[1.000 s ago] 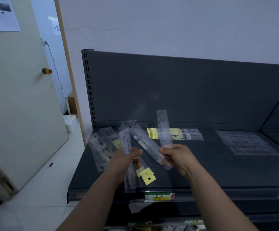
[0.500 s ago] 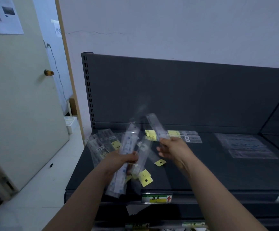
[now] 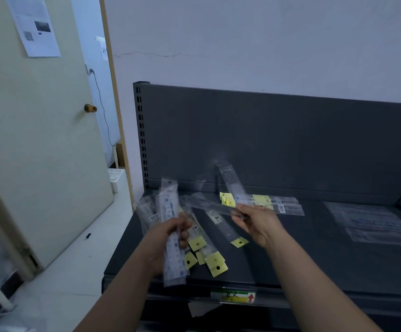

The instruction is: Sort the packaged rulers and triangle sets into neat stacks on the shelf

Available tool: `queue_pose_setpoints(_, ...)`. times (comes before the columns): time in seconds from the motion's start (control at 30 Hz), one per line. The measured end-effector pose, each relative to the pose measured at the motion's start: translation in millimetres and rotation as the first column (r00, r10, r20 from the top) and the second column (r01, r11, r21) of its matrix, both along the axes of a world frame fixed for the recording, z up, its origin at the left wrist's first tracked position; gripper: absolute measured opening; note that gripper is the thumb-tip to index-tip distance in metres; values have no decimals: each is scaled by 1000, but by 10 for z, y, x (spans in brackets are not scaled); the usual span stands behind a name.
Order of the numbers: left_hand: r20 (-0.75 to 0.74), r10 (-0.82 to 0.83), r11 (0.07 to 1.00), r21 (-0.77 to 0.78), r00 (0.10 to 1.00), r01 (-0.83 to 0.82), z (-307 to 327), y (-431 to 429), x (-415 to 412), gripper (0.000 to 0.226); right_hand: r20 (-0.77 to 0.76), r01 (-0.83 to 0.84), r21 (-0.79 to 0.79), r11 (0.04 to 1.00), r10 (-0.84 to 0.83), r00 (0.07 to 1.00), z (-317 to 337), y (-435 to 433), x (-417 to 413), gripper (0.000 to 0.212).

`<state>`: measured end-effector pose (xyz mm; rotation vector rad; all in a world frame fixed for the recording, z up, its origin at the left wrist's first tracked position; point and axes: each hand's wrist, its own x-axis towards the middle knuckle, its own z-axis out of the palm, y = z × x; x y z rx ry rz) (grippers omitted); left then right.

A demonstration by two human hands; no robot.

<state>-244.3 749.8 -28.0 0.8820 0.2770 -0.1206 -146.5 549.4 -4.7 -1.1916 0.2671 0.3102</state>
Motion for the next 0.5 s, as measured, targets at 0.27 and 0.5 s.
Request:
queue_pose_setpoints(0.27,164,346,935,-140,924,-326,10,-95,155,35,-10,-63,26,998,64,998,-132,314,-227,5)
queue_pose_setpoints(0.5,54,519,855,-33,853,-518,-35,85,311,21,-14,-203,163,965,208,978,-120,334,-293,16)
